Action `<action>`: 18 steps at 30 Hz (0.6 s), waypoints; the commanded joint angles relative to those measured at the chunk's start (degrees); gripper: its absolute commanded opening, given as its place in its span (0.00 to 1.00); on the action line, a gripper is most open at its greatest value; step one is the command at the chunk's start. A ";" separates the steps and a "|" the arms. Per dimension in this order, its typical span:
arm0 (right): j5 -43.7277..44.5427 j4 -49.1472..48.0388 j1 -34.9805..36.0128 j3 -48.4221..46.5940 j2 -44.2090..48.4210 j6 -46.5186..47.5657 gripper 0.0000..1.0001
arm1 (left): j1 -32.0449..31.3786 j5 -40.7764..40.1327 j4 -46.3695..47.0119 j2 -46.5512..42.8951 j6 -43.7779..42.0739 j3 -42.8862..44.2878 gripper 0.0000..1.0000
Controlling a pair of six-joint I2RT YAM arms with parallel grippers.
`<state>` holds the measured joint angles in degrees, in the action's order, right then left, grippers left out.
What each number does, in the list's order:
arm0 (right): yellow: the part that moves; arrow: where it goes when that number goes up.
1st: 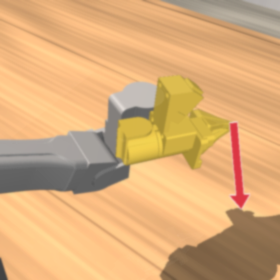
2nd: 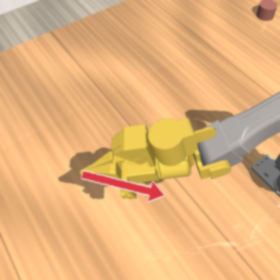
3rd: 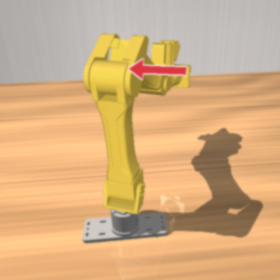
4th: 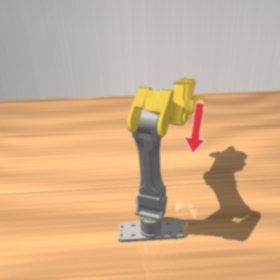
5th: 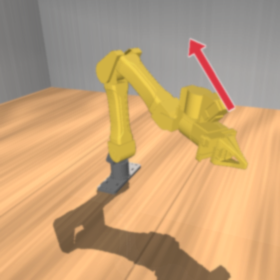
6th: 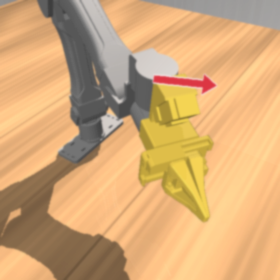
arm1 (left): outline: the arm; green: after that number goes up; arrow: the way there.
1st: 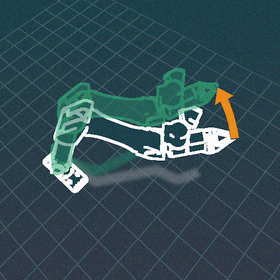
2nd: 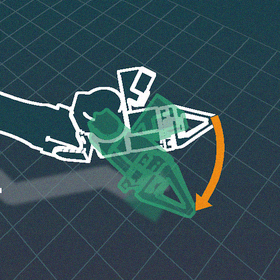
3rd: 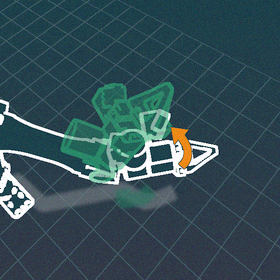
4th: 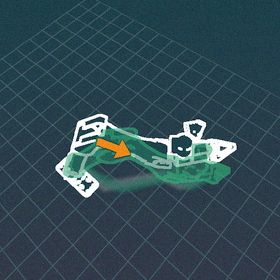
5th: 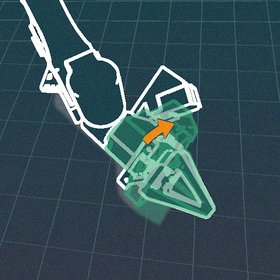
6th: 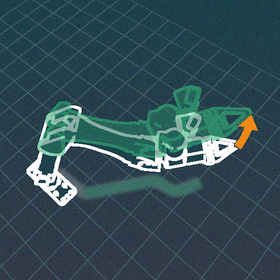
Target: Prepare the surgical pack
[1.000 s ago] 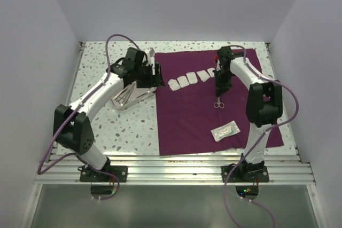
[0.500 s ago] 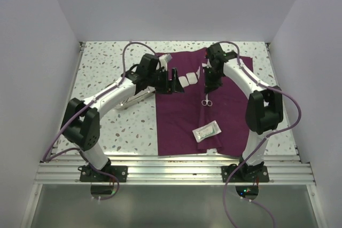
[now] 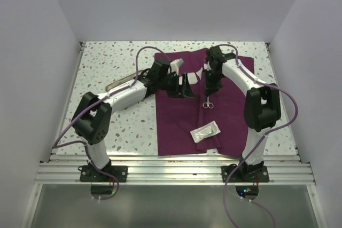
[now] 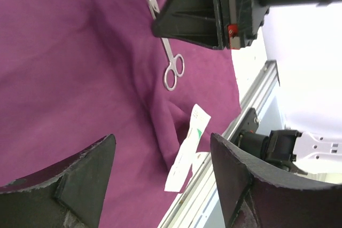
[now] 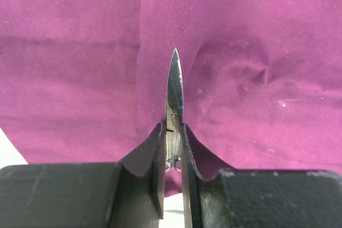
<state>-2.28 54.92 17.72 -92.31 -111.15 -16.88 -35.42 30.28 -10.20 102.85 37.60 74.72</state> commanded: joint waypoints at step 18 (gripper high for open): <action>-1.84 8.54 -1.72 -1.02 4.11 3.61 0.00 | -2.20 6.10 4.48 5.17 1.07 5.61 0.77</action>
<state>-2.46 59.96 16.36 -92.31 -109.84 -14.63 -36.97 34.57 -7.99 107.46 38.48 77.87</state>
